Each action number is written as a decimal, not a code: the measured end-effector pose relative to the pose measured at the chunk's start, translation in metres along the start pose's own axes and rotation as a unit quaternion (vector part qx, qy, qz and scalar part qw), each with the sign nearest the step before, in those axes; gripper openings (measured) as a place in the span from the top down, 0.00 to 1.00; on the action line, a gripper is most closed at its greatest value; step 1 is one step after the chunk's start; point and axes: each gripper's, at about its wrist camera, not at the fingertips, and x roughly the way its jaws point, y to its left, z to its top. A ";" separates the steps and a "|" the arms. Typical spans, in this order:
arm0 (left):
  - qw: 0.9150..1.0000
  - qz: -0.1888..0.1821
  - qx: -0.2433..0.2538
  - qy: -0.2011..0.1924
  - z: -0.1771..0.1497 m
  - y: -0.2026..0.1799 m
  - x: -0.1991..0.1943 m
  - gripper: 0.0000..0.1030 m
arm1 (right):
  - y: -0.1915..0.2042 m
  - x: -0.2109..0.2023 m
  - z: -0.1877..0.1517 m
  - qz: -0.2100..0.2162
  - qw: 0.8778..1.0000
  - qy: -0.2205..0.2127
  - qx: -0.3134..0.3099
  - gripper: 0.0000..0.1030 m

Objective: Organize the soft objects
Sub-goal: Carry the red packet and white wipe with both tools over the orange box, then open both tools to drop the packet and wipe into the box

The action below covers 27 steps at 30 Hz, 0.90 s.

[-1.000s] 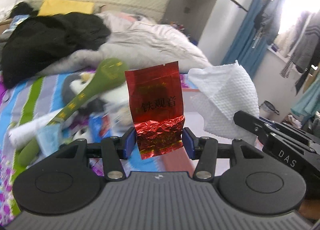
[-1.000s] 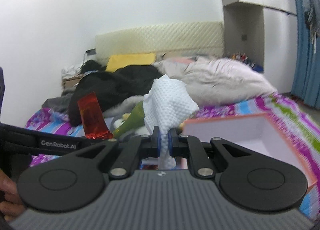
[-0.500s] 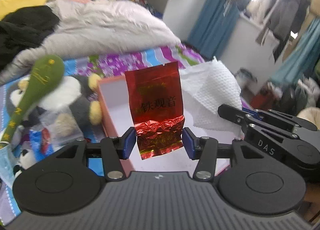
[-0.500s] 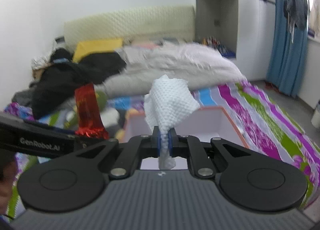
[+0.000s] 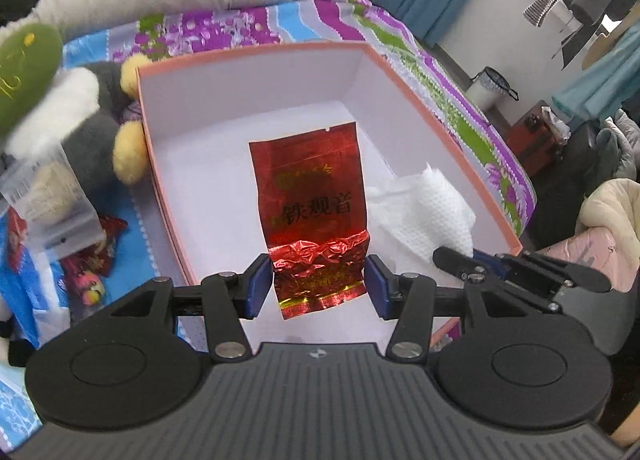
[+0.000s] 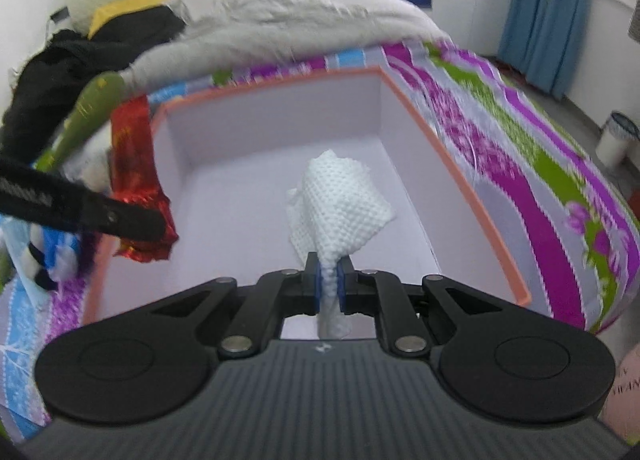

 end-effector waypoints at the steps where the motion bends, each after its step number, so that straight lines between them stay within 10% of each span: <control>1: 1.000 0.001 0.002 0.002 0.000 0.001 0.002 0.45 | -0.002 0.001 -0.001 0.000 1.000 0.003 0.002 0.88; 6: 1.000 0.012 0.005 0.007 -0.005 0.001 0.008 0.39 | -0.005 0.005 -0.009 0.003 1.000 0.012 0.007 0.84; 11: 1.000 0.015 0.007 0.010 -0.012 0.000 0.002 0.27 | -0.005 0.000 -0.006 0.006 1.000 -0.001 0.007 0.42; 27: 0.987 0.055 0.079 -0.126 -0.029 -0.019 -0.097 0.27 | 0.023 -0.074 0.013 0.032 0.992 -0.120 -0.016 0.42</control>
